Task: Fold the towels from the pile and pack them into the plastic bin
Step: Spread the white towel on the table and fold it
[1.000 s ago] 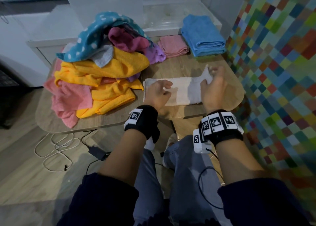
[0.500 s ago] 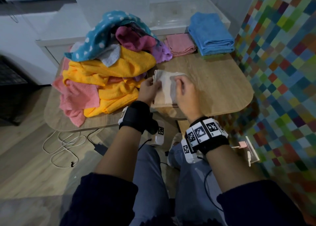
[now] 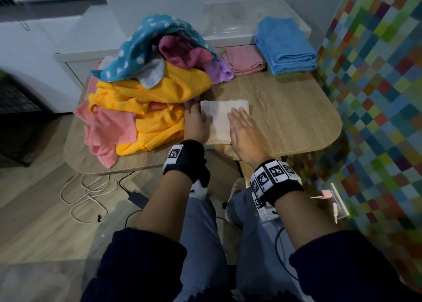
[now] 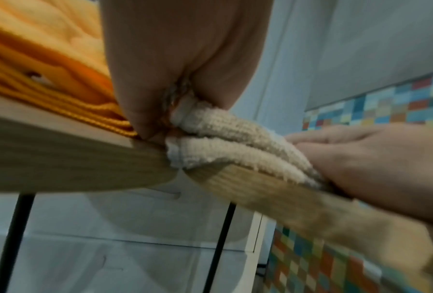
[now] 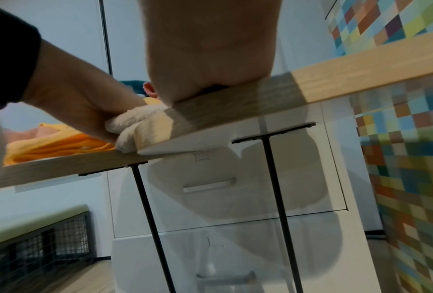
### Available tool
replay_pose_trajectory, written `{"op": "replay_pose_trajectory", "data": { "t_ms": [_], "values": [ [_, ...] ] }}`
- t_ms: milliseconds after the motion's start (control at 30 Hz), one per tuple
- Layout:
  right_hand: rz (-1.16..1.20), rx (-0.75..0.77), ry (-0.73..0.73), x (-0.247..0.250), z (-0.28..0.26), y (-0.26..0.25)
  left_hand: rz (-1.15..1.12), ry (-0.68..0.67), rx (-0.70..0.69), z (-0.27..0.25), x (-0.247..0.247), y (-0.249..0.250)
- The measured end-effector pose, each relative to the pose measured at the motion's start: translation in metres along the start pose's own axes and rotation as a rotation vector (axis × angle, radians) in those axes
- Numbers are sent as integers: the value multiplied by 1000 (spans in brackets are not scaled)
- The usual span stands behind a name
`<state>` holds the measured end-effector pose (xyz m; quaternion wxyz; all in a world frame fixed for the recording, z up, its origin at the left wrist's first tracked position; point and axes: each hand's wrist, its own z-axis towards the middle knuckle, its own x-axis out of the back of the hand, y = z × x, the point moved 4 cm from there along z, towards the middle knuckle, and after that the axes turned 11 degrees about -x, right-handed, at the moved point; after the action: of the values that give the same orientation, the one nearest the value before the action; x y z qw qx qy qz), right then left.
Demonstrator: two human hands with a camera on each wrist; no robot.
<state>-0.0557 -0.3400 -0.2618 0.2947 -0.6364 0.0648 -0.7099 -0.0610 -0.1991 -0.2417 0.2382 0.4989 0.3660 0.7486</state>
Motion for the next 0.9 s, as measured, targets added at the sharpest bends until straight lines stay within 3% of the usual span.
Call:
{"op": "replay_pose_trajectory", "data": {
  "t_ms": [200, 400, 500, 633, 767, 833, 900],
  "values": [
    [-8, 28, -147, 11, -2, 11, 280, -64, 70, -11, -2, 5],
    [-4, 27, -123, 12, -1, 13, 196, -154, 209, -4, 0, -1],
    [-56, 20, -136, 11, 0, 10, 219, -183, 204, -9, -1, 3],
    [-123, -9, -157, 26, 1, 6, 228, -179, 78, -11, -4, 7],
    [-56, -49, -4, 61, 22, -5, 100, -80, -103, -4, 4, 29],
    [-49, -38, -60, 70, 40, -7, 22, -46, -185, 4, 13, 47],
    [43, -64, -157, 74, 53, -8, -24, -97, -285, 12, 18, 68]
  ]
}}
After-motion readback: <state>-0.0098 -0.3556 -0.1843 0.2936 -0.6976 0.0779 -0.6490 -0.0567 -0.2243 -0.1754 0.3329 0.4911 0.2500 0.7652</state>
